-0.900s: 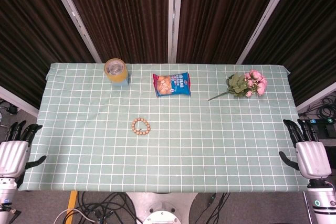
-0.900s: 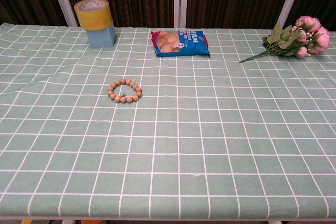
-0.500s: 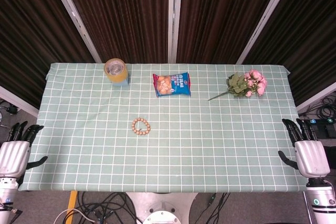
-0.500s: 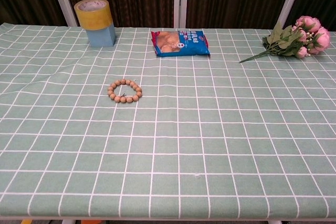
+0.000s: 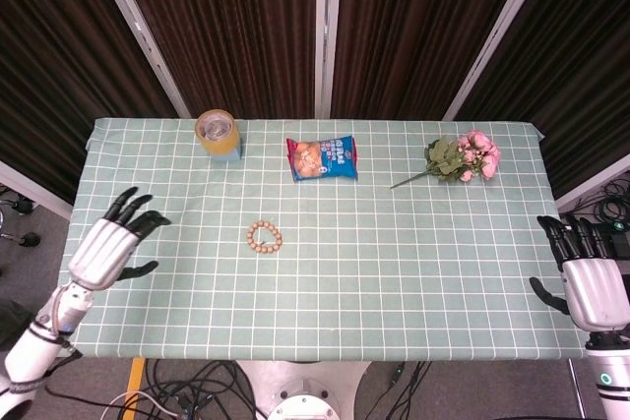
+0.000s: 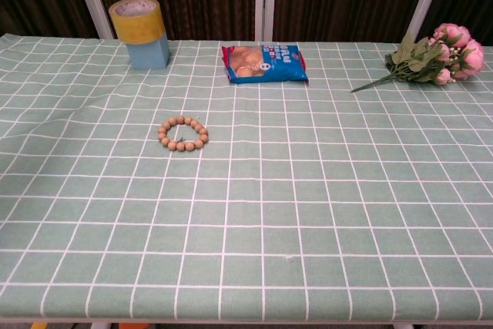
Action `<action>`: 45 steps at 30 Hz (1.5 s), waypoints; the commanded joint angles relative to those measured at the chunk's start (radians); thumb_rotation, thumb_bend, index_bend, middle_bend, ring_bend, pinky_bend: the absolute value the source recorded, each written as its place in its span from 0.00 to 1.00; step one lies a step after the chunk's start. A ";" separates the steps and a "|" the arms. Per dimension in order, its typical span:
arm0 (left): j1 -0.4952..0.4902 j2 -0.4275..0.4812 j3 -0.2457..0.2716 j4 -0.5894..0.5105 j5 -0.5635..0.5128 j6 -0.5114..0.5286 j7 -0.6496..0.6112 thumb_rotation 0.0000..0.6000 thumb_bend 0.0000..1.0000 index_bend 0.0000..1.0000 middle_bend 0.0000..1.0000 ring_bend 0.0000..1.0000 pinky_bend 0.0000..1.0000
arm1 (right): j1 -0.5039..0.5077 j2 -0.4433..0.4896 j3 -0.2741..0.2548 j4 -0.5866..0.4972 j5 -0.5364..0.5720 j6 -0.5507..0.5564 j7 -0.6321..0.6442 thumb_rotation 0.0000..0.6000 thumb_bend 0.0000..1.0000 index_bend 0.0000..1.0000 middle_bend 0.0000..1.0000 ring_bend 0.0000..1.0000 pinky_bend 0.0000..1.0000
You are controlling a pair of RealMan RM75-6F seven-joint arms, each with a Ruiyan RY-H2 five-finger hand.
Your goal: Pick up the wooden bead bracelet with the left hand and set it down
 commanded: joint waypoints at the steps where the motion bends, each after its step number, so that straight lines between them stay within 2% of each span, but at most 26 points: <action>1: -0.150 -0.080 -0.018 0.070 0.068 -0.136 -0.009 1.00 0.15 0.35 0.36 0.13 0.09 | -0.007 0.006 -0.004 -0.005 0.000 0.007 0.001 1.00 0.13 0.00 0.10 0.00 0.03; 7: -0.314 -0.213 -0.006 0.191 0.111 -0.299 0.042 1.00 0.19 0.36 0.37 0.13 0.09 | -0.017 0.017 -0.006 -0.012 0.007 0.013 0.009 1.00 0.13 0.00 0.10 0.00 0.03; 15: -0.406 -0.380 0.004 0.352 0.045 -0.424 0.110 1.00 0.21 0.37 0.38 0.11 0.08 | -0.013 0.016 -0.008 -0.012 0.009 0.001 0.016 1.00 0.13 0.00 0.10 0.00 0.03; 18: -0.414 -0.416 0.006 0.402 0.008 -0.454 0.139 1.00 0.22 0.43 0.39 0.10 0.07 | -0.013 0.015 -0.008 -0.011 0.008 0.001 0.018 1.00 0.13 0.00 0.10 0.00 0.03; 26: -0.399 -0.464 0.030 0.469 -0.056 -0.441 0.152 1.00 0.25 0.47 0.43 0.10 0.06 | -0.012 0.013 -0.006 -0.010 0.016 -0.002 0.020 1.00 0.13 0.00 0.10 0.00 0.02; 35: -0.422 -0.514 0.056 0.542 -0.064 -0.418 0.117 1.00 0.26 0.42 0.42 0.10 0.05 | -0.014 0.011 -0.006 -0.012 0.012 0.003 0.021 1.00 0.13 0.00 0.10 0.00 0.01; 45: -0.436 -0.559 0.087 0.618 -0.078 -0.418 0.105 1.00 0.26 0.44 0.45 0.10 0.05 | -0.026 0.012 -0.007 -0.010 0.014 0.020 0.027 1.00 0.12 0.00 0.10 0.00 0.00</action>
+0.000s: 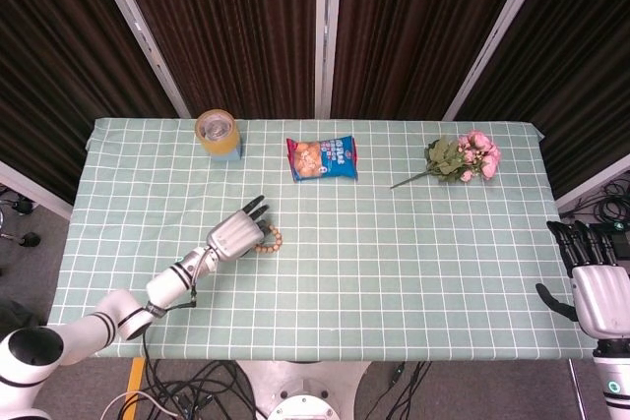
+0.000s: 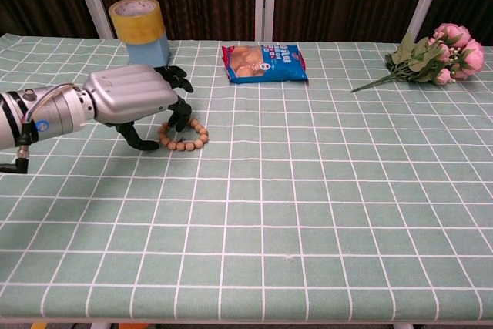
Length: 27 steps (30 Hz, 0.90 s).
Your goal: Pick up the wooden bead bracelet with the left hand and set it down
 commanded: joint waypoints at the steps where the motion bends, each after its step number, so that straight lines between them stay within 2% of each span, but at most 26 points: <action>1: -0.003 -0.006 0.010 0.010 -0.003 0.002 -0.006 1.00 0.26 0.45 0.46 0.10 0.05 | -0.001 0.000 0.001 0.001 0.000 0.002 0.001 1.00 0.12 0.00 0.10 0.00 0.00; 12: -0.006 -0.029 0.034 0.039 -0.017 0.006 -0.019 1.00 0.27 0.48 0.47 0.11 0.05 | -0.004 -0.003 0.001 0.005 -0.002 0.006 0.014 1.00 0.12 0.00 0.10 0.00 0.00; 17: -0.003 -0.039 0.048 0.055 -0.019 0.011 -0.044 1.00 0.30 0.50 0.49 0.13 0.05 | -0.004 -0.004 0.001 0.007 -0.002 0.005 0.021 1.00 0.11 0.00 0.10 0.00 0.00; 21: 0.001 -0.047 0.057 0.071 -0.017 0.030 -0.093 1.00 0.37 0.54 0.57 0.20 0.06 | -0.003 -0.004 0.001 0.007 -0.002 0.003 0.026 1.00 0.11 0.00 0.10 0.00 0.00; 24: 0.005 -0.049 0.061 0.076 -0.021 0.037 -0.131 1.00 0.39 0.55 0.58 0.21 0.06 | -0.003 -0.003 0.002 0.006 -0.004 0.004 0.027 1.00 0.11 0.00 0.10 0.00 0.00; 27: 0.020 -0.043 0.047 0.055 -0.042 0.069 -0.220 1.00 0.40 0.56 0.59 0.23 0.07 | -0.005 -0.002 0.002 0.005 -0.007 0.011 0.027 1.00 0.11 0.00 0.10 0.00 0.00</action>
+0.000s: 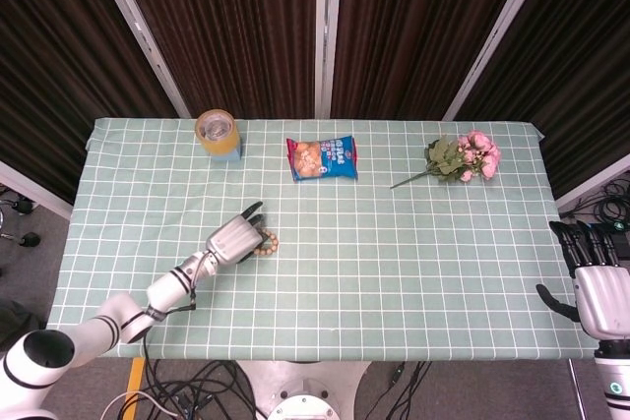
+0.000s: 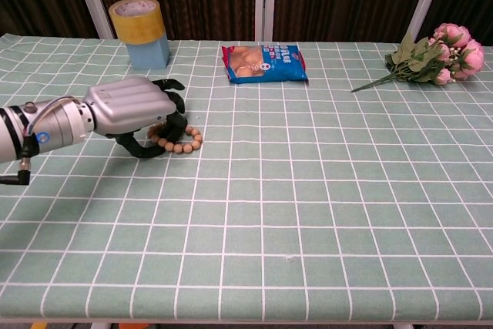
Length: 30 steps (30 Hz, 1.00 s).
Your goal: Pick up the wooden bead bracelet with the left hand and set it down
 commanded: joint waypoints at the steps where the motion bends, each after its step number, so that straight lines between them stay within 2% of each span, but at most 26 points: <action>1: 0.023 0.012 -0.020 -0.039 -0.033 0.042 -0.136 1.00 0.40 0.57 0.60 0.23 0.07 | -0.002 0.001 0.000 -0.001 -0.002 0.005 0.000 1.00 0.11 0.00 0.10 0.00 0.00; 6: 0.060 0.090 -0.068 -0.188 -0.102 0.090 -0.454 1.00 0.42 0.58 0.61 0.24 0.08 | -0.008 0.003 0.000 -0.002 -0.009 0.018 0.006 1.00 0.10 0.00 0.10 0.00 0.00; 10: 0.082 0.203 -0.106 -0.386 -0.182 0.048 -0.720 1.00 0.44 0.60 0.63 0.26 0.09 | -0.011 0.003 -0.001 -0.002 -0.019 0.029 0.010 1.00 0.10 0.00 0.10 0.00 0.00; 15: 0.087 0.390 -0.115 -0.651 -0.265 -0.111 -1.029 1.00 0.45 0.60 0.63 0.26 0.11 | -0.014 0.003 -0.001 -0.002 -0.034 0.044 0.019 1.00 0.10 0.00 0.10 0.00 0.00; 18: 0.077 0.483 -0.122 -0.757 -0.286 -0.216 -1.224 1.00 0.46 0.60 0.63 0.26 0.11 | -0.015 0.002 -0.001 -0.001 -0.039 0.048 0.024 1.00 0.10 0.00 0.10 0.00 0.00; 21: 0.074 0.530 -0.127 -0.798 -0.256 -0.264 -1.369 1.00 0.46 0.59 0.62 0.26 0.11 | -0.014 0.001 -0.002 0.000 -0.045 0.050 0.029 1.00 0.10 0.00 0.10 0.00 0.00; 27: 0.074 0.550 -0.122 -0.809 -0.157 -0.257 -1.608 1.00 0.47 0.50 0.58 0.26 0.11 | -0.015 0.002 -0.004 0.001 -0.055 0.054 0.037 1.00 0.10 0.00 0.10 0.00 0.00; 30: 0.067 0.547 -0.111 -0.786 -0.107 -0.235 -1.677 0.92 0.47 0.46 0.55 0.26 0.11 | -0.018 0.004 -0.005 0.000 -0.055 0.059 0.041 1.00 0.10 0.00 0.10 0.00 0.00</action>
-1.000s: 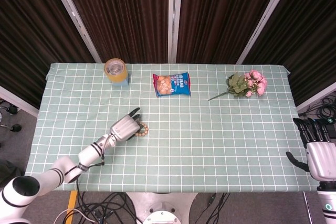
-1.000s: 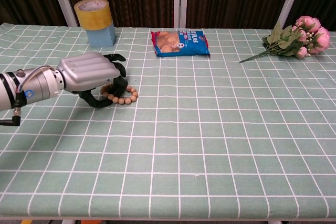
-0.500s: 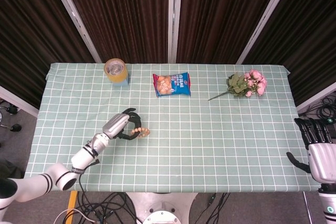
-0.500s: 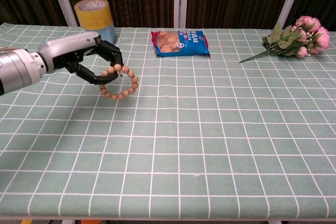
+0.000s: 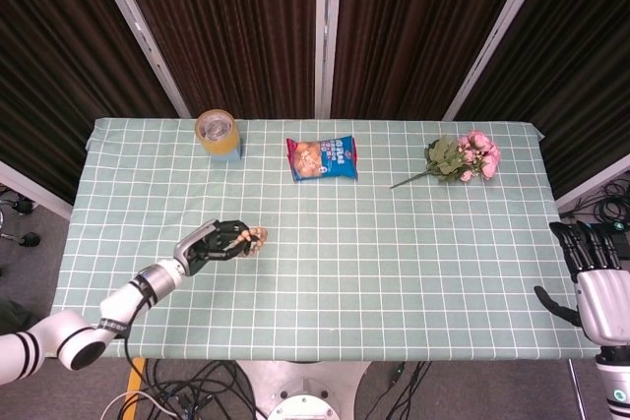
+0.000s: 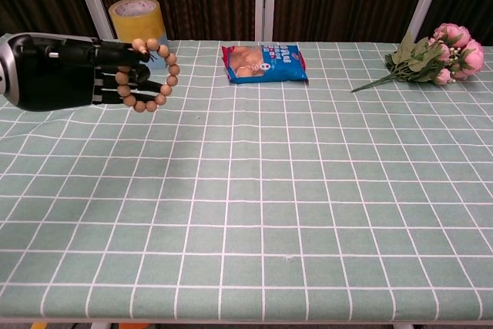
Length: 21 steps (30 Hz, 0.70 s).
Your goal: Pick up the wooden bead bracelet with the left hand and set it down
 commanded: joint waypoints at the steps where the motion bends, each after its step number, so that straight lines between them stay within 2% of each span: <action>1: -0.008 0.025 0.010 -0.001 0.081 0.005 -0.123 0.87 0.46 0.45 0.54 0.26 0.11 | -0.003 0.002 -0.001 0.000 0.000 0.003 0.003 1.00 0.10 0.00 0.10 0.00 0.00; 5: -0.013 0.016 0.016 0.026 0.090 0.029 -0.143 0.80 0.41 0.43 0.54 0.26 0.11 | -0.005 0.002 -0.001 0.003 0.002 0.005 0.008 1.00 0.10 0.00 0.10 0.00 0.00; 11: 0.001 -0.007 0.010 0.048 0.022 0.050 0.000 0.71 0.32 0.43 0.55 0.26 0.11 | -0.002 0.002 0.001 0.009 0.002 0.001 0.016 1.00 0.10 0.00 0.10 0.00 0.00; 15: 0.023 -0.032 -0.010 0.046 -0.083 0.061 0.177 0.71 0.31 0.50 0.61 0.27 0.11 | 0.002 0.001 0.004 0.015 0.004 -0.002 0.022 1.00 0.10 0.00 0.10 0.00 0.00; 18: 0.039 -0.050 -0.026 0.032 -0.169 0.070 0.301 0.71 0.31 0.56 0.67 0.32 0.11 | 0.004 0.005 0.007 0.016 0.004 -0.002 0.022 1.00 0.10 0.00 0.10 0.00 0.00; 21: 0.048 -0.049 -0.050 0.001 -0.258 0.047 0.348 0.64 0.31 0.61 0.71 0.35 0.11 | 0.006 0.009 0.010 0.013 0.003 -0.001 0.020 1.00 0.10 0.00 0.10 0.00 0.00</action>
